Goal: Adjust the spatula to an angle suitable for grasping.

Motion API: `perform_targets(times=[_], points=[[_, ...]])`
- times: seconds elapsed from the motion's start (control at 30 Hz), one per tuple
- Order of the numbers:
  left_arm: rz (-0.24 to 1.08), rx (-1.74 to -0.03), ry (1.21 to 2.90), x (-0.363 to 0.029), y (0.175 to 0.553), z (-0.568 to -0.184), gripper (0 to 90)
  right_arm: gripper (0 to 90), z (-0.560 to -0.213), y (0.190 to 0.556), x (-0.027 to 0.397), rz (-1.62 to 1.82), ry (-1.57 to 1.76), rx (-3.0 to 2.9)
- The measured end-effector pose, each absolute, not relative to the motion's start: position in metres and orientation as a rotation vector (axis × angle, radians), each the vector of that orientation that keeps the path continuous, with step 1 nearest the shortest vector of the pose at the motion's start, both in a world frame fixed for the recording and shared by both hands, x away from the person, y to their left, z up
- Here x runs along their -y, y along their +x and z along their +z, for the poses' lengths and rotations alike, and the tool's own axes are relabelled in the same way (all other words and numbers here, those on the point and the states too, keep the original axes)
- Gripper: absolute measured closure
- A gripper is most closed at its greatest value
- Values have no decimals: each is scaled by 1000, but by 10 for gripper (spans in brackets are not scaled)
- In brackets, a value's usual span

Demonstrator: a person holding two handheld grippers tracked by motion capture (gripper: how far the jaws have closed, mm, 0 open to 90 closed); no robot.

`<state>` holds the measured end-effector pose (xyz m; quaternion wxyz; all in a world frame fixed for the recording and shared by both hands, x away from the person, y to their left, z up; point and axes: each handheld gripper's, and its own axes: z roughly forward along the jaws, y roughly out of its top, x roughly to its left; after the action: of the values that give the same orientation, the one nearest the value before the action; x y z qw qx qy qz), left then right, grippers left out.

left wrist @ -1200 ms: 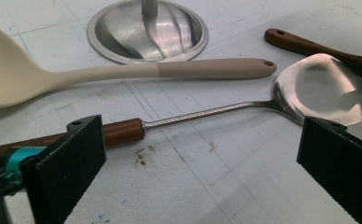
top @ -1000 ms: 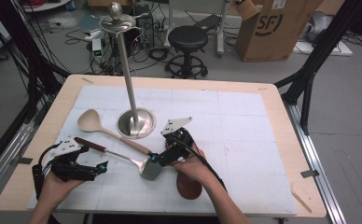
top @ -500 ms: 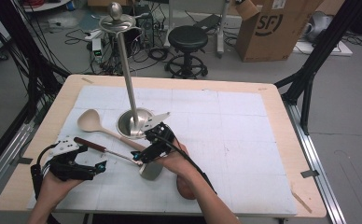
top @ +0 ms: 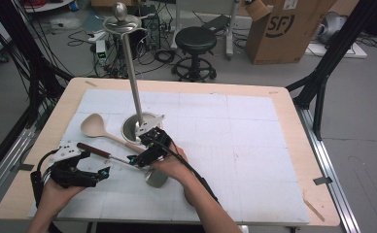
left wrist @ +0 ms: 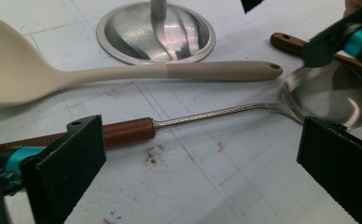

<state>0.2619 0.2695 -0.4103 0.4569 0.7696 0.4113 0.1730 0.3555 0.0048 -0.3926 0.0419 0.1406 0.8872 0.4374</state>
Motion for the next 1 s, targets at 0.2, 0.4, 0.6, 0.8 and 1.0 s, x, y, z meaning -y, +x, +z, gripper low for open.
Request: perform_targets(times=[0.2,0.4,0.6,0.8,1.0], points=[[427,-1019,1894,-271,262,-411,18,190,-396,356,-17,1310,435,-2727],[428,-1021,1892,-272,262,-411,18,235,-399,357,-24,1288,421,-2743],[430,-1022,1892,-273,262,-411,18,317,-403,358,-31,1253,407,-2781],[429,-1023,1891,-273,262,-411,18,410,-409,358,-39,1205,401,-2825],[429,-1024,1890,-274,263,-411,18,479,-417,358,-49,1123,401,-2872]])
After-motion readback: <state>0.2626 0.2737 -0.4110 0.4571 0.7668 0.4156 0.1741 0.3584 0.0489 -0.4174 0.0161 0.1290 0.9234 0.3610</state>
